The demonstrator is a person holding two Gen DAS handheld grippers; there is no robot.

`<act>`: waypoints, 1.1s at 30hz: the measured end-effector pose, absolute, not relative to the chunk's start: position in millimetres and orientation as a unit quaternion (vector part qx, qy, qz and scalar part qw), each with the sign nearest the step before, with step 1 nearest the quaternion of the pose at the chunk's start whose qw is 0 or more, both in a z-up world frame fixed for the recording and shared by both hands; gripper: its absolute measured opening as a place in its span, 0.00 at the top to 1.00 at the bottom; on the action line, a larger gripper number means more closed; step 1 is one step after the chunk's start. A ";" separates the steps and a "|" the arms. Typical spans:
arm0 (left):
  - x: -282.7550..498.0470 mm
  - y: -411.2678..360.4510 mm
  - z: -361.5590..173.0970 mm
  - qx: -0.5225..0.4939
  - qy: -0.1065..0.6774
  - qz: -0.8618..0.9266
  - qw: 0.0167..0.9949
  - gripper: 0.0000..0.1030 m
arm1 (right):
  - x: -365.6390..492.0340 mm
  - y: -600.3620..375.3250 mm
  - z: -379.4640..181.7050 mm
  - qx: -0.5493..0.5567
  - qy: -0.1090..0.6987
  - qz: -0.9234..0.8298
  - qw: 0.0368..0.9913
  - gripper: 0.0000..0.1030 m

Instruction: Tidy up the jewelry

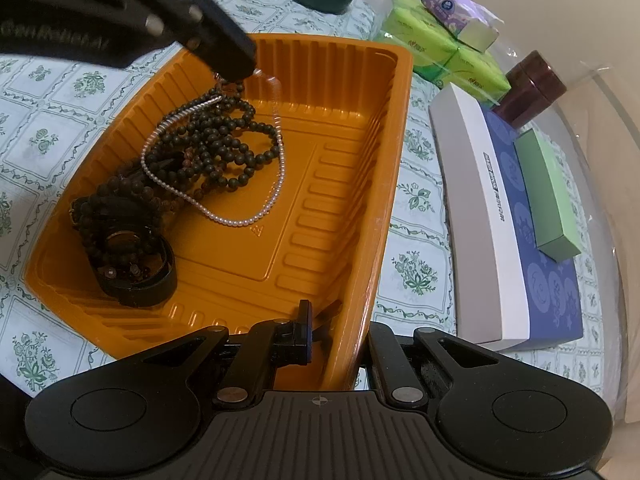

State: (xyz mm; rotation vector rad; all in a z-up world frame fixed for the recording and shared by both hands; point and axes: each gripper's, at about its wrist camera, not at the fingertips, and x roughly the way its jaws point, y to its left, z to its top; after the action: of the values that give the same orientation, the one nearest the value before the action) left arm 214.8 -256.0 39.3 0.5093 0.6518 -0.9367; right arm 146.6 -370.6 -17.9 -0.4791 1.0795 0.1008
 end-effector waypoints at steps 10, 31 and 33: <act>218.7 -253.7 34.2 0.234 0.311 -0.436 0.811 0.96 | 146.8 -371.2 -18.9 -0.225 0.510 0.047 0.829 0.93; 206.6 -185.8 45.0 0.152 0.310 -0.381 0.858 0.55 | 146.4 -407.5 -33.4 -0.125 0.514 0.056 0.847 0.93; 200.9 -167.5 45.3 0.128 0.309 -0.358 0.872 0.37 | 146.0 -415.9 -35.8 -0.095 0.513 0.057 0.851 0.93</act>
State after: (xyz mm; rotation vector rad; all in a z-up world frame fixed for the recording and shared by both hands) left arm 200.9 -167.5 45.3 0.2684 0.6466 -0.7484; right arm 146.0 -415.9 -35.8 -0.1993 1.0806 0.1203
